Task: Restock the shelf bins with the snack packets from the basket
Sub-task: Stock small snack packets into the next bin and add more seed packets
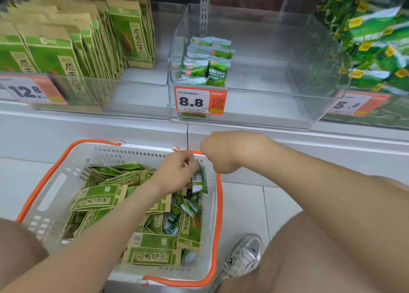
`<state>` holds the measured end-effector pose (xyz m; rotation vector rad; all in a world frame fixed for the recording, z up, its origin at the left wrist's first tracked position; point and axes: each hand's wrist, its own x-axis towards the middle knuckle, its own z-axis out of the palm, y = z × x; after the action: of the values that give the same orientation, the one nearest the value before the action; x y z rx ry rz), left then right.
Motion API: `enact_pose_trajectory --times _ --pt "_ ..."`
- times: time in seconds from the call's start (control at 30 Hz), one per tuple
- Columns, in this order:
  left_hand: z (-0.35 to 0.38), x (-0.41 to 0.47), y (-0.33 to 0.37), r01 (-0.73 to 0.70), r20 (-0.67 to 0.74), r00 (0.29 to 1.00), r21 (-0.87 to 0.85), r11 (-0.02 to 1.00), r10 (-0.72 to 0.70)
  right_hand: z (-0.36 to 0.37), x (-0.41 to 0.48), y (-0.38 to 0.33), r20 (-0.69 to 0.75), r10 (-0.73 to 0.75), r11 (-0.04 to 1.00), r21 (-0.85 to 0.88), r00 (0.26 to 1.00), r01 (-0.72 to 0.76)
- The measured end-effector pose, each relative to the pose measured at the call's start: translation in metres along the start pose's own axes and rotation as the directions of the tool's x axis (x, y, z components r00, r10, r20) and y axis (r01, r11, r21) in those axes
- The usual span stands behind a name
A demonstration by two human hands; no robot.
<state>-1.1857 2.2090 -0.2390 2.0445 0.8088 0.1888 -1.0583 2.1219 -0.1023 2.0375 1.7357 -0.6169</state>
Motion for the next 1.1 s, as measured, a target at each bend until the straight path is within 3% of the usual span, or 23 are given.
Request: enact_pose_trajectory --times 0.1,0.17,0.27,0.43,0.57,0.73,0.83,0.9,1.0,1.1 --pt "-0.014 -0.001 0.036 0.020 -0.135 0.990 -0.180 0.984 -0.044 -0.006 -0.005 0.003 -0.041 0.046 0.952 0.303 0.998 -0.032" --pt "-0.023 -0.004 0.056 0.013 -0.221 0.974 -0.160 0.987 -0.049 -0.011 -0.009 0.001 -0.073 0.087 0.885 0.463 0.993 -0.043" --pt "-0.036 -0.011 0.077 -0.035 -0.276 0.961 -0.159 0.987 -0.010 -0.016 -0.013 0.001 -0.144 0.095 0.846 0.532 0.985 -0.004" --pt "-0.059 -0.021 0.097 -0.207 -0.394 0.919 -0.501 0.840 -0.008 -0.031 -0.021 0.022 -0.202 0.150 0.672 0.739 0.968 0.050" --pt "-0.071 -0.023 0.103 -0.292 -0.470 0.882 -0.517 0.804 0.018 -0.040 -0.030 0.031 -0.189 0.133 0.514 0.853 0.973 0.096" --pt "-0.075 -0.023 0.108 -0.362 -0.520 0.851 -0.489 0.793 0.068 -0.049 -0.041 0.032 -0.222 0.136 0.507 0.853 0.965 0.125" --pt "-0.078 -0.023 0.112 -0.452 -0.610 0.772 -0.330 0.829 0.179 -0.057 -0.049 0.039 -0.292 0.079 0.394 0.887 0.953 0.239" --pt "-0.081 -0.022 0.112 -0.474 -0.691 0.644 -0.021 0.880 0.330 -0.064 -0.048 0.046 -0.383 0.142 0.347 0.883 0.913 0.316" --pt "-0.085 -0.015 0.109 -0.394 -0.678 0.483 0.396 0.829 0.554 -0.073 -0.036 0.061 -0.527 0.308 0.276 0.846 0.792 0.455" --pt "-0.086 -0.005 0.103 -0.299 -0.602 0.540 0.516 0.802 0.589 -0.073 -0.013 0.082 -0.611 0.404 0.390 0.788 0.680 0.477"
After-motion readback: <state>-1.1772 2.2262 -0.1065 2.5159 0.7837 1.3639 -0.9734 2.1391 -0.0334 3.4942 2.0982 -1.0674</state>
